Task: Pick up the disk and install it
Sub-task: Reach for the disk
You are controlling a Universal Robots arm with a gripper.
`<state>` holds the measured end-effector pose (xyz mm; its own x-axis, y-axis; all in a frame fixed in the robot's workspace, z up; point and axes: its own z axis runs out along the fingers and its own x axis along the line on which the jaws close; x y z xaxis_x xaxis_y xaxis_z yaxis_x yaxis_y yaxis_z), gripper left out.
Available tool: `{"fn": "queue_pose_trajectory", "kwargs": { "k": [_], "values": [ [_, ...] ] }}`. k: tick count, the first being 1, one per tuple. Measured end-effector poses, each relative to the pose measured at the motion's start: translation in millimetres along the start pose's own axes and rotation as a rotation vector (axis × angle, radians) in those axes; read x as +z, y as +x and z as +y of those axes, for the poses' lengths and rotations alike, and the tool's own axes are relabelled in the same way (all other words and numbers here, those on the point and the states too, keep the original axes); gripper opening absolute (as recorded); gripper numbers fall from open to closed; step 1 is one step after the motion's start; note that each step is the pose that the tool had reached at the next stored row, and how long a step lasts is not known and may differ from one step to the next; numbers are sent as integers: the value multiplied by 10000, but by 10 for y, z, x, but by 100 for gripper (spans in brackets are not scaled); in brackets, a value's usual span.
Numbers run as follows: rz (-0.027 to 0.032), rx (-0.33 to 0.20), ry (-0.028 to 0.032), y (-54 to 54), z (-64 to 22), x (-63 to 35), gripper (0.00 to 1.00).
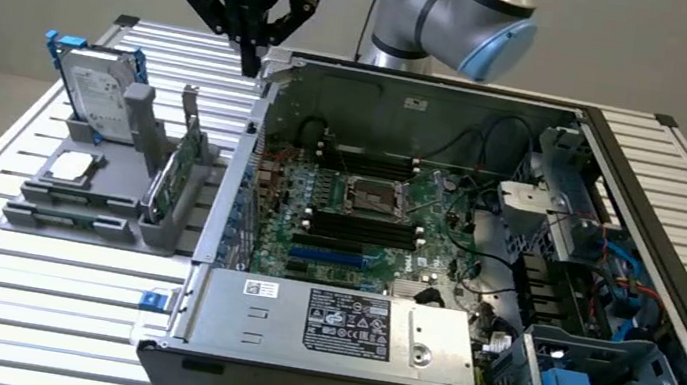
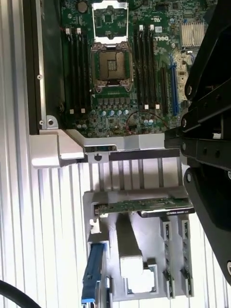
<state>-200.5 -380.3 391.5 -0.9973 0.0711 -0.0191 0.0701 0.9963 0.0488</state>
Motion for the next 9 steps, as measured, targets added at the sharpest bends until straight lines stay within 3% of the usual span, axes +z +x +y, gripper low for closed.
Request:
{"fn": "queue_pose_trajectory", "kwargs": {
  "k": [9],
  "values": [
    [-2, 0, 12, 427, 221, 58, 11]
  ]
}}
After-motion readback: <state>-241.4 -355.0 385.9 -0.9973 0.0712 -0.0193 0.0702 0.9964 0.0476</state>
